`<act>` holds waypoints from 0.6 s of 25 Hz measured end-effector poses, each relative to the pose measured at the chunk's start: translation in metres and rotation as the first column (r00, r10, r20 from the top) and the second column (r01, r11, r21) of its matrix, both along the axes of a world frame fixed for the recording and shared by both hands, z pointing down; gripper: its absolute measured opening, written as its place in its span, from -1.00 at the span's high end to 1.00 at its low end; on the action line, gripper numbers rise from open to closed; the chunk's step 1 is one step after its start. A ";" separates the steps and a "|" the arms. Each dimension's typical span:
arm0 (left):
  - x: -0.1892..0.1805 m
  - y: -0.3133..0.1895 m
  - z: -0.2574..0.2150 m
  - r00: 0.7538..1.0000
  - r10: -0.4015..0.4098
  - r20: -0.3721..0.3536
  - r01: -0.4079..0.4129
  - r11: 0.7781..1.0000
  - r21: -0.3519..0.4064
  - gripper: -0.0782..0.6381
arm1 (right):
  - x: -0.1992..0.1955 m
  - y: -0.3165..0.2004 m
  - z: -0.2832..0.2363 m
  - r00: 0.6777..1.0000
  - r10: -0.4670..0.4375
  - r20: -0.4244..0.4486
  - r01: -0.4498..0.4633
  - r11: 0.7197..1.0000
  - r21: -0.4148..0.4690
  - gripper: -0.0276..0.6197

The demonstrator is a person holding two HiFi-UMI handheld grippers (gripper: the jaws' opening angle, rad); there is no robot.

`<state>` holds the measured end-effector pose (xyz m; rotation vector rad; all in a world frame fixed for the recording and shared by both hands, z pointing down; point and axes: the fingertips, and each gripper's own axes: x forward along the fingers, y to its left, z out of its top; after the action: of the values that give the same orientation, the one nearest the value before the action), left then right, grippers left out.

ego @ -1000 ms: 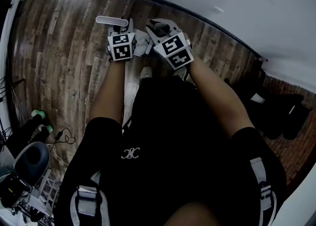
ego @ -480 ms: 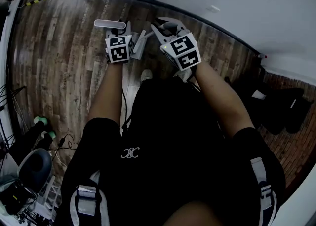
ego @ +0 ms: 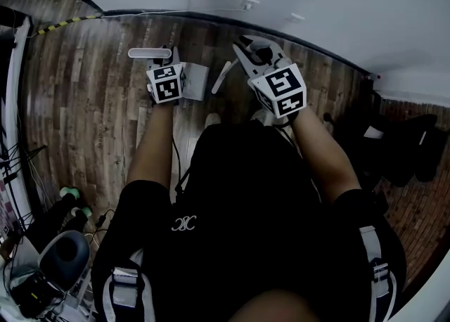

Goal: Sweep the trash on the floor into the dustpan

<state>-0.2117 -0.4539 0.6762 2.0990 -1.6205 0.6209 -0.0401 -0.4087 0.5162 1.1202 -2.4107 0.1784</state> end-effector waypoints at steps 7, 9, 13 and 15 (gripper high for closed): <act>0.039 0.002 -0.053 0.992 0.126 0.029 -0.127 0.991 0.047 0.52 | 0.036 0.010 -0.018 0.999 0.041 -0.016 -0.040 0.998 0.054 0.67; 0.037 -0.001 -0.070 0.994 0.104 0.023 -0.105 0.993 0.058 0.52 | 0.047 0.012 -0.025 0.998 0.069 -0.010 -0.068 0.996 0.065 0.67; 0.026 -0.011 -0.112 1.000 0.030 -0.007 -0.029 0.996 0.085 0.52 | 0.076 0.011 -0.039 0.985 0.172 0.014 -0.173 0.983 0.064 0.67; 0.022 -0.016 -0.133 1.000 0.013 -0.016 -0.012 0.994 0.105 0.52 | 0.090 0.010 -0.048 0.973 0.228 0.036 -0.230 0.971 0.064 0.67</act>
<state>-0.1893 -0.4696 0.5429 2.1845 -1.6655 0.5314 0.0498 -0.3984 0.4679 1.4369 -2.3222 0.1894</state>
